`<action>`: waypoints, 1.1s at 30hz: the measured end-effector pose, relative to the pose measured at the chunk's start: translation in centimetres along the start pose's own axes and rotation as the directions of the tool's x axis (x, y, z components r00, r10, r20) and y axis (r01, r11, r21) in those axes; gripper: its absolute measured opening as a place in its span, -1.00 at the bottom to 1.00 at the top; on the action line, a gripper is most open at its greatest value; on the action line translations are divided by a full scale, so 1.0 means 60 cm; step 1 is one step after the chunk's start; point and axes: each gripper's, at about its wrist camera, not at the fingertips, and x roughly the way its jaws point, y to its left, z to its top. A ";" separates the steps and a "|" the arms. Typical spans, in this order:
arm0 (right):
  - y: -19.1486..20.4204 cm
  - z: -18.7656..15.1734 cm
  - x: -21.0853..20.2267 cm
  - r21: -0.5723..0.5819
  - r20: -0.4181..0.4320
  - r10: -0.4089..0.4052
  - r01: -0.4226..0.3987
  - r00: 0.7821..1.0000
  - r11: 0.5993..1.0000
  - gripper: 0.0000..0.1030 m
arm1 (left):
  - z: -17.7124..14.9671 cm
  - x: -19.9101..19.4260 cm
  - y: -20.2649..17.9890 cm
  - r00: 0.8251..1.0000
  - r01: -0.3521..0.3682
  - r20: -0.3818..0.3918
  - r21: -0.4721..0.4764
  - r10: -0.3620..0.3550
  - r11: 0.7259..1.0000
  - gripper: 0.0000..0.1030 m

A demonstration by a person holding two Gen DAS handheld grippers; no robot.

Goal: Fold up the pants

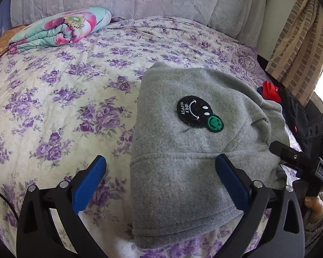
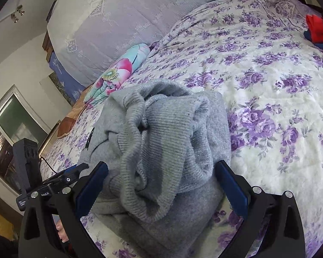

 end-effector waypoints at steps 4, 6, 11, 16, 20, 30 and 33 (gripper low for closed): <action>-0.002 -0.002 -0.005 0.007 0.010 0.007 -0.007 1.000 1.000 0.93 | -0.004 -0.003 -0.007 1.000 -0.021 0.021 0.017 0.020 1.000 0.92; 0.000 -0.005 -0.010 0.010 0.005 0.005 -0.005 1.000 1.000 0.93 | -0.004 -0.005 -0.008 0.999 -0.026 0.026 0.022 0.025 0.999 0.92; 0.002 0.008 -0.031 0.040 0.018 -0.011 0.010 1.000 0.999 0.93 | -0.005 -0.007 -0.008 0.999 -0.032 0.029 0.020 0.032 0.999 0.92; -0.019 0.024 -0.031 0.115 -0.008 -0.022 0.023 1.000 0.993 0.93 | -0.005 -0.007 -0.007 0.999 -0.034 0.030 0.020 0.033 0.999 0.92; -0.017 0.010 0.004 0.113 -0.065 -0.023 0.030 0.998 0.993 0.93 | -0.005 -0.007 -0.006 0.999 -0.038 0.032 0.020 0.037 0.999 0.92; -0.018 0.003 0.017 0.057 -0.061 0.001 0.003 0.998 0.998 0.93 | -0.005 -0.003 -0.001 0.999 -0.018 0.027 0.005 0.018 1.000 0.92; -0.017 0.001 0.015 0.056 -0.050 0.002 0.000 0.999 0.998 0.93 | -0.006 -0.002 0.001 1.000 -0.007 0.023 -0.004 0.007 1.000 0.92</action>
